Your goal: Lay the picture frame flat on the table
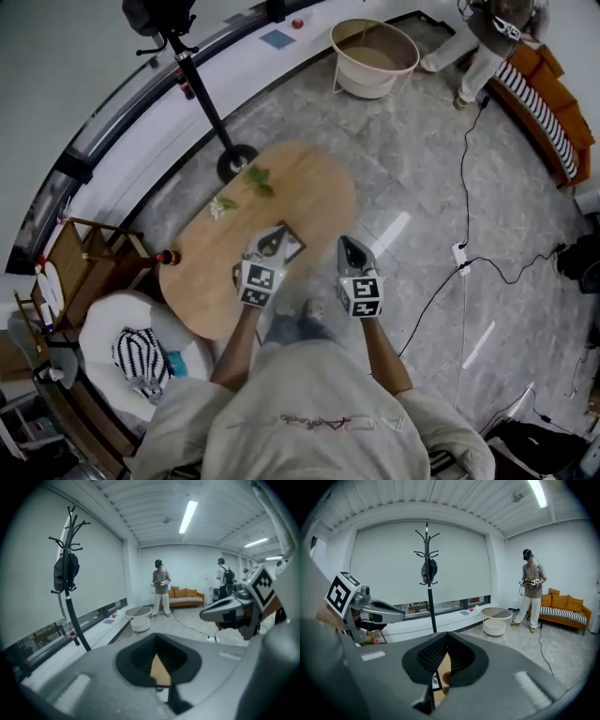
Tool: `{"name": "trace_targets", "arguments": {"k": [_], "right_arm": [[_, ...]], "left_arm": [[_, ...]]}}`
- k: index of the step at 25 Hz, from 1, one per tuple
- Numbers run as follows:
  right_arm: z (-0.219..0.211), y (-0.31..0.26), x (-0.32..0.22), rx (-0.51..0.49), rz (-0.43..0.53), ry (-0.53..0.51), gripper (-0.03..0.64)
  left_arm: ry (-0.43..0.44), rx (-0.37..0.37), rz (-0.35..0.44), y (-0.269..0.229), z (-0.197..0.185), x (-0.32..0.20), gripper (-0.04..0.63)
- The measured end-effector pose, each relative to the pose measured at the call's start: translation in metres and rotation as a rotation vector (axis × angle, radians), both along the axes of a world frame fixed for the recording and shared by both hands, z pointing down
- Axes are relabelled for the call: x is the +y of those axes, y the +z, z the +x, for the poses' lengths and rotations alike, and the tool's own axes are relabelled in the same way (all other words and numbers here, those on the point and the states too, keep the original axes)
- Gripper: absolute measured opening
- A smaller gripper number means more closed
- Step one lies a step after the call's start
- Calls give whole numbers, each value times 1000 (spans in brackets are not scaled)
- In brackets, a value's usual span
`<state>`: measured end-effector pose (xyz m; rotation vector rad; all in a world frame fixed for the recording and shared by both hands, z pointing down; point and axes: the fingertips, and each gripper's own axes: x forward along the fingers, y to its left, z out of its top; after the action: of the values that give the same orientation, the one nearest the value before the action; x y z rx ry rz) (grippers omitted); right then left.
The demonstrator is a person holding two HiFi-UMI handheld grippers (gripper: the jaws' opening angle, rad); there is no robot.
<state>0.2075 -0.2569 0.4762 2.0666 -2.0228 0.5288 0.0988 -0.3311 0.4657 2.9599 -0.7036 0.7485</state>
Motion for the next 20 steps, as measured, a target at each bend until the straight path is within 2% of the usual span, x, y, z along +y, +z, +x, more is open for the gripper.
{"name": "trace_targets", "arguments": {"k": [14,20], "right_arm": [[11,-46,21,15,69,33,5],[11,-52,26,6,93,48,5]], "left_arm": [[-64,98,91,-71,-7,-5,2],[-75,91,97,-76,-13,0,2]]}}
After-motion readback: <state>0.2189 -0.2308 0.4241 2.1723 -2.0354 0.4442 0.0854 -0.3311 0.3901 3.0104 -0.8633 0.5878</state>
